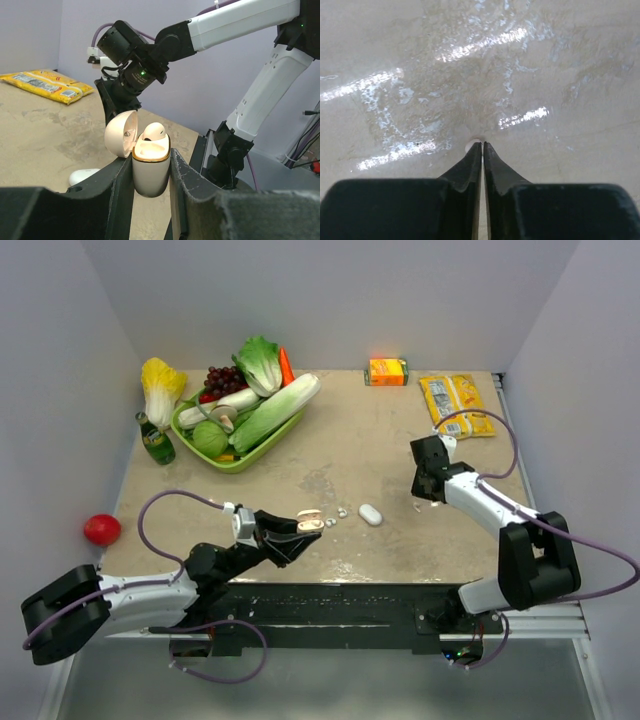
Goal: Insert the wireless bluetooth earbuds into the charging case
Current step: Place the earbud at the center of the board, then pick up the earbud from the center of the board.
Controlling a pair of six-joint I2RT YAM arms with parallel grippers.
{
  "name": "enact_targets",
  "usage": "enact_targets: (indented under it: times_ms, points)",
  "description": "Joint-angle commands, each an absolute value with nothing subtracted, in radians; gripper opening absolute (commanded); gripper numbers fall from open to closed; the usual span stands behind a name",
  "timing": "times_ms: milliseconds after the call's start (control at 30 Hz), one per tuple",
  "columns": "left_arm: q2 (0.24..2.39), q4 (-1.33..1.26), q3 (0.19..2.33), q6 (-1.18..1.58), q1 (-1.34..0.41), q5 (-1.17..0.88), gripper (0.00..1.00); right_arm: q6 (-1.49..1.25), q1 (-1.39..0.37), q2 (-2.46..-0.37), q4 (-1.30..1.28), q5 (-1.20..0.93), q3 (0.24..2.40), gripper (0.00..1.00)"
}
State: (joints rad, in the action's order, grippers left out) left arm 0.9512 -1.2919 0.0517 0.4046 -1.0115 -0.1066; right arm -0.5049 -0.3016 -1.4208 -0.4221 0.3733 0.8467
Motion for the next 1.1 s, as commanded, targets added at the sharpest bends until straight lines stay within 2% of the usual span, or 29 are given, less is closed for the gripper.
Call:
enact_targets:
  times_ms: [0, 233, 533, 1067]
  points:
    - [0.931, -1.894, -0.196, 0.426, -1.019, -0.124, 0.00, -0.512, -0.282, -1.450, -0.492, 0.432, 0.847, 0.00]
    - [0.893, -1.893, -0.216, 0.439, -1.019, -0.137, 0.00, -0.528, -0.281, -1.476, -0.512, 0.460, 0.842, 0.00]
    - [0.864, -1.875, -0.232, 0.443, -1.019, -0.137, 0.00, -0.534, -0.279, -1.555, -0.471, 0.381, 0.833, 0.00]
    - [0.893, -1.871, -0.221, 0.451, -1.020, -0.140, 0.00, -0.552, -0.281, -1.551, -0.425, 0.264, 0.793, 0.00]
